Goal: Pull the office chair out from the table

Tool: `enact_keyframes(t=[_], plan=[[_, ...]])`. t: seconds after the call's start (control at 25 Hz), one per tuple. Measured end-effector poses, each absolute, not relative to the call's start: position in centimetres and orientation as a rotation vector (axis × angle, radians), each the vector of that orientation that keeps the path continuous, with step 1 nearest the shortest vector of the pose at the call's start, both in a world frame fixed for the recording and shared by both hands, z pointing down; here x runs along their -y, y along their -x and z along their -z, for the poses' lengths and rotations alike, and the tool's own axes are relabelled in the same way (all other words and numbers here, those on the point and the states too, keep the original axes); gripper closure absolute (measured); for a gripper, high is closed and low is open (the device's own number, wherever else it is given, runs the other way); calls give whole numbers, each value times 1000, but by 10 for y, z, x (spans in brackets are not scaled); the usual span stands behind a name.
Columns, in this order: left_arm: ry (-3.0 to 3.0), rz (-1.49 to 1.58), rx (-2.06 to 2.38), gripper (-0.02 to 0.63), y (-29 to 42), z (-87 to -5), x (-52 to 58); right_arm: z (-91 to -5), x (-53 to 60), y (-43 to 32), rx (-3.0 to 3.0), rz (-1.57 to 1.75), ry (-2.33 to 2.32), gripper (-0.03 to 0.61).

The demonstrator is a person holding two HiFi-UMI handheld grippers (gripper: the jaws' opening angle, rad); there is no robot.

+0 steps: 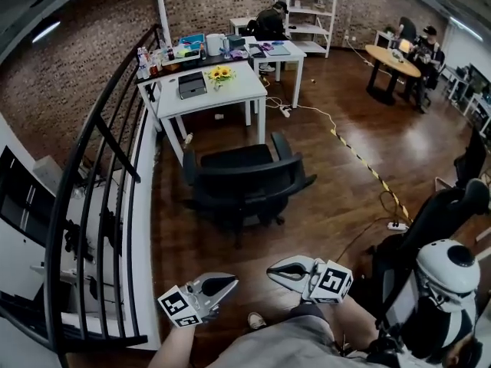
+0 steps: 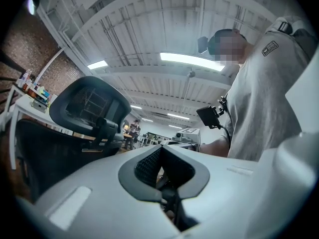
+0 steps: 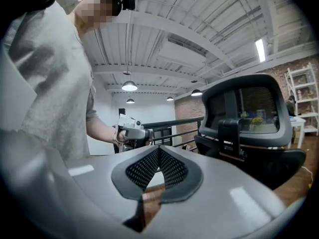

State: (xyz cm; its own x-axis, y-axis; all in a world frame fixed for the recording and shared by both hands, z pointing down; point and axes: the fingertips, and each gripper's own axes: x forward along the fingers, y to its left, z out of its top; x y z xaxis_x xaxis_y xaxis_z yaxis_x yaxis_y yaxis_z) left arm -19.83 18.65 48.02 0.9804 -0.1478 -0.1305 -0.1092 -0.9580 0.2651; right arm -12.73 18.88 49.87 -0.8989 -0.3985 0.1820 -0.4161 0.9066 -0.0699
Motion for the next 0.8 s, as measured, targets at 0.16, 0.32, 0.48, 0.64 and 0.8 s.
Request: enact_keyframes(t=[0.16, 0.32, 0.48, 0.64, 0.8], plan=[[-2850, 181, 169, 614, 187, -494, -203, -510, -202, 132, 2896, -175, -557, 571], [-2843, 112, 137, 614, 162, -505, -223, -519, -216, 126, 2906, -206, -488, 572], [-2813, 101, 125, 614, 135, -510, -247, -525, -243, 117, 2915, -185, -397, 572], [-2813, 98, 110, 614, 105, -508, -272, -530, -274, 90, 2915, -180, -381, 572], [-2802, 101, 130, 614, 76, -509, -294, -531, -299, 59, 2912, -201, -383, 572]])
